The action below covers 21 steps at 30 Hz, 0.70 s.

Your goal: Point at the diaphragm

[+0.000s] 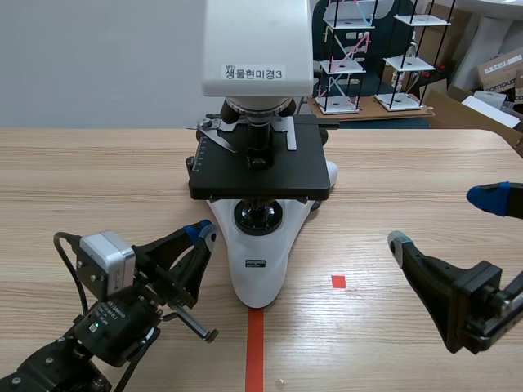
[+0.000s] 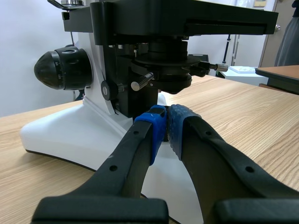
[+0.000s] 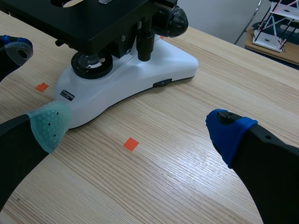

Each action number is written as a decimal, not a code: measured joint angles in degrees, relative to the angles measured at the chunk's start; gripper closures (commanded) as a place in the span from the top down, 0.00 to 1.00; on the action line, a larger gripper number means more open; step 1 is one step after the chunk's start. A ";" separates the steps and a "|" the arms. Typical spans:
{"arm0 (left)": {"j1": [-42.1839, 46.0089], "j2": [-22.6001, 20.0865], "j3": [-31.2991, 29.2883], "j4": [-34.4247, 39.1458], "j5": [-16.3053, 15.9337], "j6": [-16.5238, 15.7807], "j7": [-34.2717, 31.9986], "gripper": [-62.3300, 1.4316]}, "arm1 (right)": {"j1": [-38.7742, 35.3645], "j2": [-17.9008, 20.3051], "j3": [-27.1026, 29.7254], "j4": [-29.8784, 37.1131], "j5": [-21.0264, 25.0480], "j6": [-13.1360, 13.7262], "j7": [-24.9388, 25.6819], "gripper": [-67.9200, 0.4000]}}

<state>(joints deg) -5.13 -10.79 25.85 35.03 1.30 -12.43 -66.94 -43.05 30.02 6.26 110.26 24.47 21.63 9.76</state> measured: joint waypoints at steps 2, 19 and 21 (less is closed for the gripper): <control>0.00 0.00 0.00 0.00 0.00 0.00 0.11 0.10 | 0.00 0.00 0.00 0.00 0.00 0.00 0.00 0.93; 0.00 0.00 0.00 0.00 0.00 -0.15 0.42 0.10 | 0.00 0.00 0.00 0.00 0.00 0.00 0.02 0.93; 0.00 0.00 0.00 0.00 0.00 -0.15 0.42 0.10 | 0.00 0.00 0.00 0.00 0.00 0.00 0.11 0.93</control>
